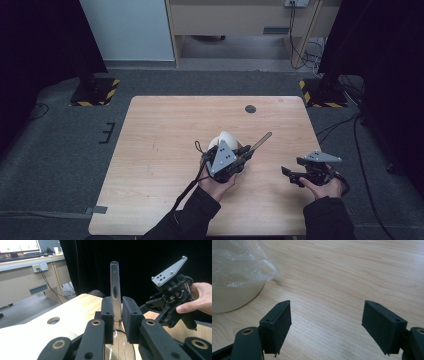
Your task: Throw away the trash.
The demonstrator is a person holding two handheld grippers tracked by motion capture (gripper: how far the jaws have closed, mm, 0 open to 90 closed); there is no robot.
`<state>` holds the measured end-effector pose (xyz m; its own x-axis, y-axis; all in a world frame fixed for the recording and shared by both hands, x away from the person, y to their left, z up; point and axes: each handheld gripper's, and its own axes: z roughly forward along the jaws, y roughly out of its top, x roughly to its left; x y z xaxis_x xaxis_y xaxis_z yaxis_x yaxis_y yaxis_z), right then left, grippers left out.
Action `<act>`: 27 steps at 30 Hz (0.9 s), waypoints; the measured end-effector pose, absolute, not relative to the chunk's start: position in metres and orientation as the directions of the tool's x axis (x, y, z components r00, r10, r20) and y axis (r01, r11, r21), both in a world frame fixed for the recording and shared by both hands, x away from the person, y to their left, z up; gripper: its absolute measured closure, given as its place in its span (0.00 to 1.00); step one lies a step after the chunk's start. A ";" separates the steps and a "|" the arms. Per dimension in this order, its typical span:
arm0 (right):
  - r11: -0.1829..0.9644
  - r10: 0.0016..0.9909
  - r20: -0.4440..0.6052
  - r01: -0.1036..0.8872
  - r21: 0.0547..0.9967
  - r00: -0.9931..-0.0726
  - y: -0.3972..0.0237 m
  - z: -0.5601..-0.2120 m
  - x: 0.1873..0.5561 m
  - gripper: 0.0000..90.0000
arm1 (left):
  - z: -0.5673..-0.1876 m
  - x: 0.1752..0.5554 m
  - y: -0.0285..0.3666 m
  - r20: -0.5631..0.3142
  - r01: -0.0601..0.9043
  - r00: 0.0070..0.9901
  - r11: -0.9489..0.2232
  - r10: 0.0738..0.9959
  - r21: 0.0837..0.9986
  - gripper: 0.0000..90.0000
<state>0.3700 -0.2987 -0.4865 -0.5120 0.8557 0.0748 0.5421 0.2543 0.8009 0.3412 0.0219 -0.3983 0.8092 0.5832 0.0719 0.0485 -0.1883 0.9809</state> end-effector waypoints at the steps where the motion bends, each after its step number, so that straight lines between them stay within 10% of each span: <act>1: 0.253 0.856 0.076 0.542 0.801 -0.511 -0.299 -0.486 0.370 0.26 | -0.397 0.341 0.022 0.071 0.046 0.808 -0.184 0.584 0.982 0.88; 27: 0.259 0.853 0.072 0.540 0.801 -0.516 -0.298 -0.486 0.370 0.26 | -0.412 0.341 0.014 0.306 -0.135 0.708 -0.304 0.636 0.943 0.88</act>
